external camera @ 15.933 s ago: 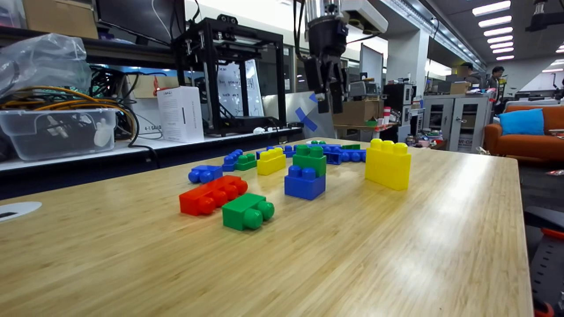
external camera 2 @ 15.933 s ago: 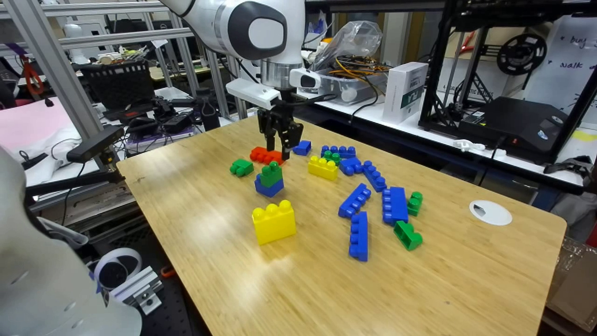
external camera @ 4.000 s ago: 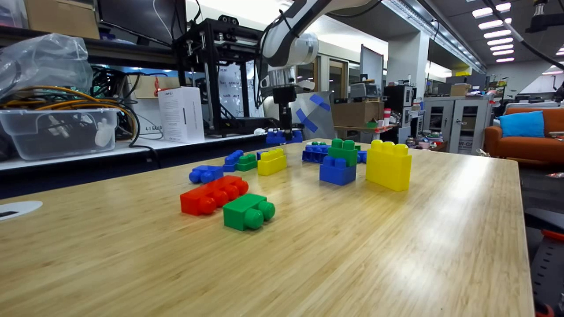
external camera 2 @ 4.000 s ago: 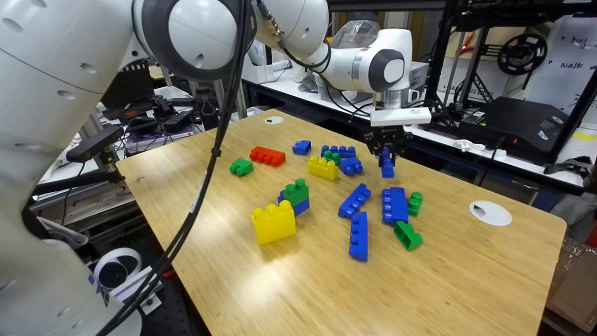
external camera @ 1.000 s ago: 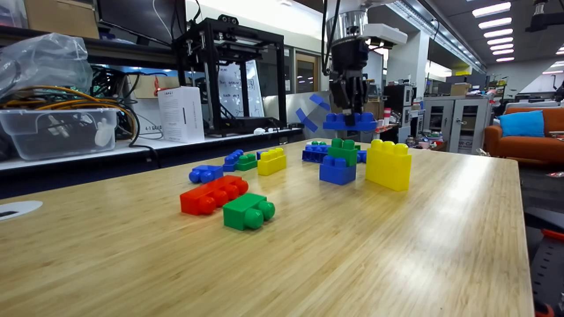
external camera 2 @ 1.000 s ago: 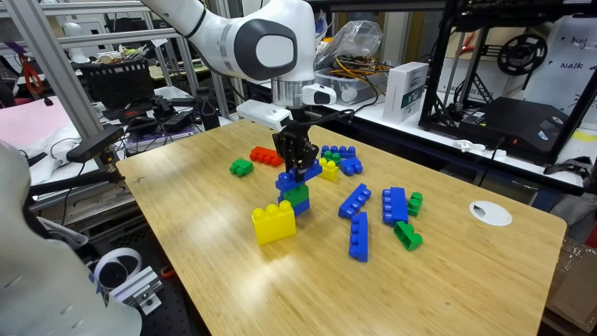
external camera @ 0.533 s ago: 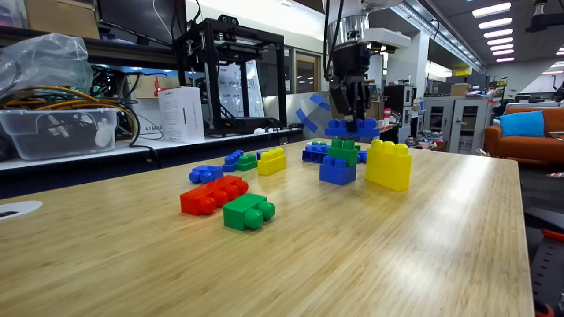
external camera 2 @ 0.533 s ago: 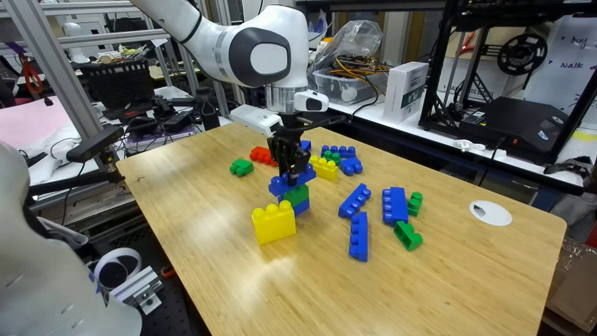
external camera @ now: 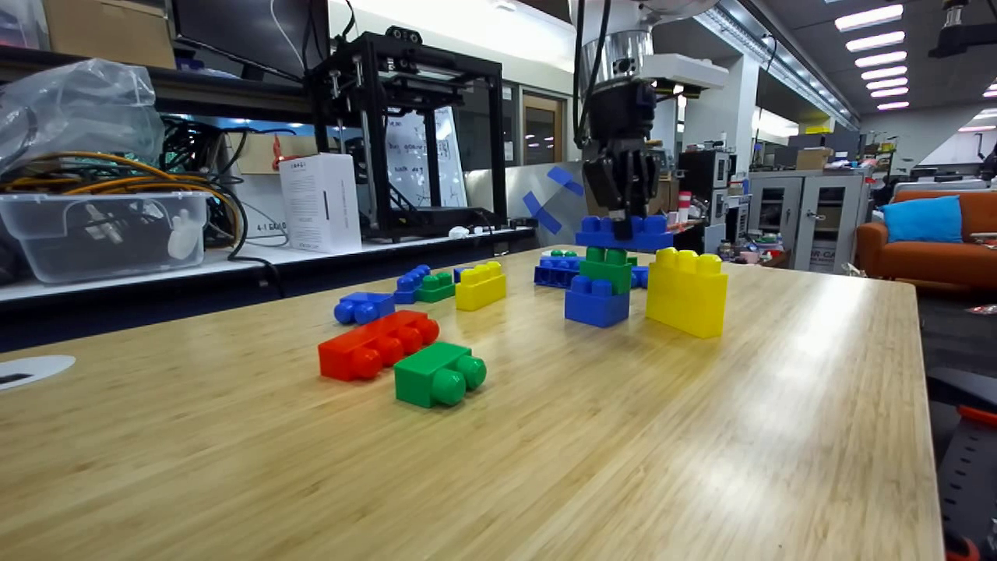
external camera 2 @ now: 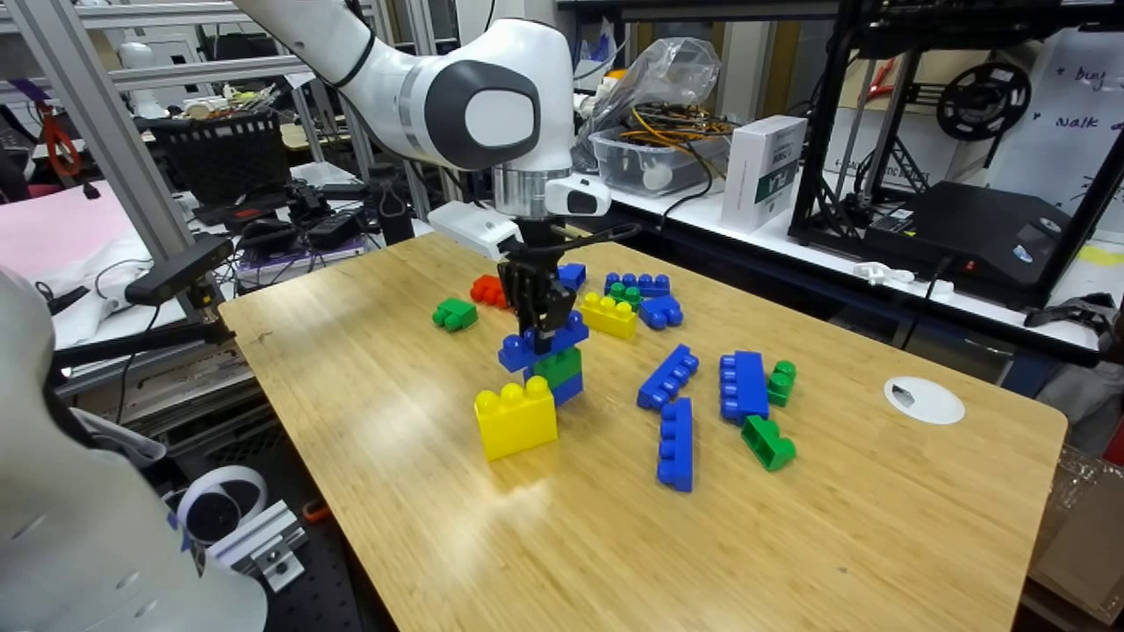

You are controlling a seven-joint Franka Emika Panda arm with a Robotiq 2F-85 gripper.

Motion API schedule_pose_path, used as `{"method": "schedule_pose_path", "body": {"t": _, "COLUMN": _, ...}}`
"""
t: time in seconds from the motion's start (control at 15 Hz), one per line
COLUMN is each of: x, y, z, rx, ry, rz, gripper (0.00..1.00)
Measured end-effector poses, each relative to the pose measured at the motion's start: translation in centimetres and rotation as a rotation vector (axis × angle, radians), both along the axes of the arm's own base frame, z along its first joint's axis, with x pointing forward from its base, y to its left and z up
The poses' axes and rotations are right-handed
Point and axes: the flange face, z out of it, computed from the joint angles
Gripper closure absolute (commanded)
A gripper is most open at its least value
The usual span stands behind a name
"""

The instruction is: Place one block on top of the stacked blue and green blocks

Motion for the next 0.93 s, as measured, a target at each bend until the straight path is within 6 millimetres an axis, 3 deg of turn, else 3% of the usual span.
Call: {"method": "schedule_pose_path", "body": {"t": 0.93, "x": 0.28, "y": 0.47, "z": -0.14, "rx": 0.002, "ry": -0.035, "rz": 0.017, "gripper": 0.91}}
